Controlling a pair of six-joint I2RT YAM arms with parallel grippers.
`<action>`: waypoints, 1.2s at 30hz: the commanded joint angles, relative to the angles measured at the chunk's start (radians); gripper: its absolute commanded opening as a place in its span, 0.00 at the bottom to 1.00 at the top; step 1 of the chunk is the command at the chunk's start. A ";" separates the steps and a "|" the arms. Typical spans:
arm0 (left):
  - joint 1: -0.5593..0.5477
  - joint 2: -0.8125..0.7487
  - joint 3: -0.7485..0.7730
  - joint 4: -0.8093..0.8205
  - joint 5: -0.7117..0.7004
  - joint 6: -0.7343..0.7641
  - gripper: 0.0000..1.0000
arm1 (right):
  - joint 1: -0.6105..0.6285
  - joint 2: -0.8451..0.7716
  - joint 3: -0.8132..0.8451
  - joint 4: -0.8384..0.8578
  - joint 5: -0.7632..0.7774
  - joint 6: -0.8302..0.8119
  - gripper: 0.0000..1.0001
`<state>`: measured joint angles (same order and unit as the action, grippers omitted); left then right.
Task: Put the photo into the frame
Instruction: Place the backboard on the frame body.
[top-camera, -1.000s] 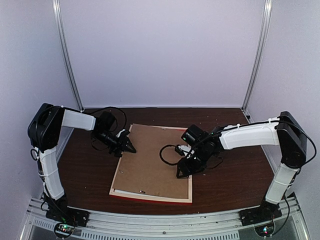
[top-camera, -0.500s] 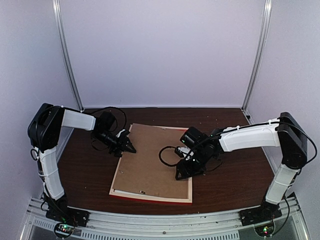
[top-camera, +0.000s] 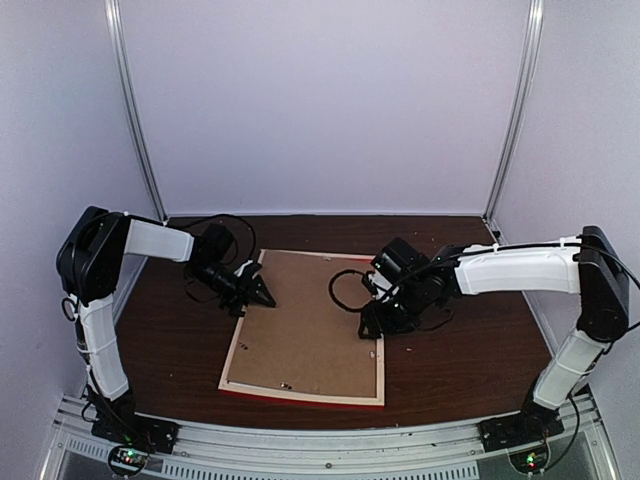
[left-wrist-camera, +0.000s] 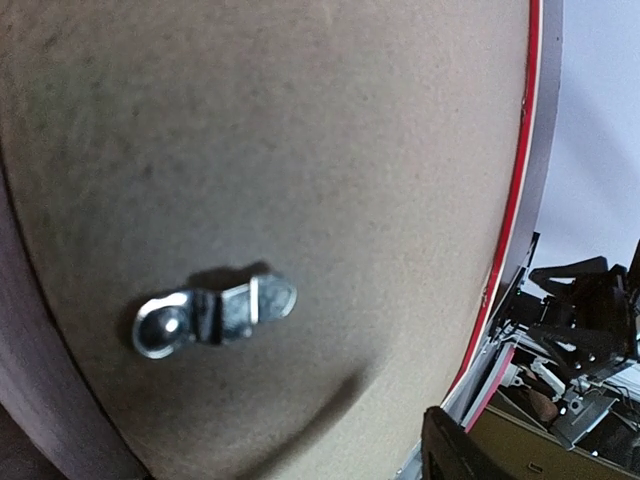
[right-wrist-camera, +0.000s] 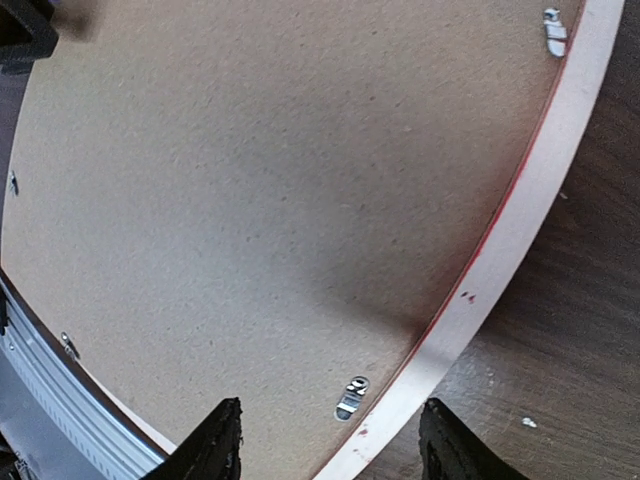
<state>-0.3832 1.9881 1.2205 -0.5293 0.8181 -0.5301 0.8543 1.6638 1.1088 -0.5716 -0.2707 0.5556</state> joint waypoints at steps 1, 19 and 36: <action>-0.019 0.002 0.036 -0.034 -0.015 -0.001 0.65 | -0.032 0.007 0.010 0.007 0.078 0.021 0.60; -0.064 -0.035 0.131 -0.222 -0.253 0.045 0.68 | -0.057 0.029 -0.001 0.064 0.046 -0.002 0.60; -0.083 -0.068 0.183 -0.313 -0.368 0.071 0.69 | -0.057 0.046 0.008 0.085 0.028 -0.012 0.60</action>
<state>-0.4622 1.9701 1.3701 -0.8028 0.4992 -0.4828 0.8043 1.6947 1.1084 -0.5007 -0.2382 0.5518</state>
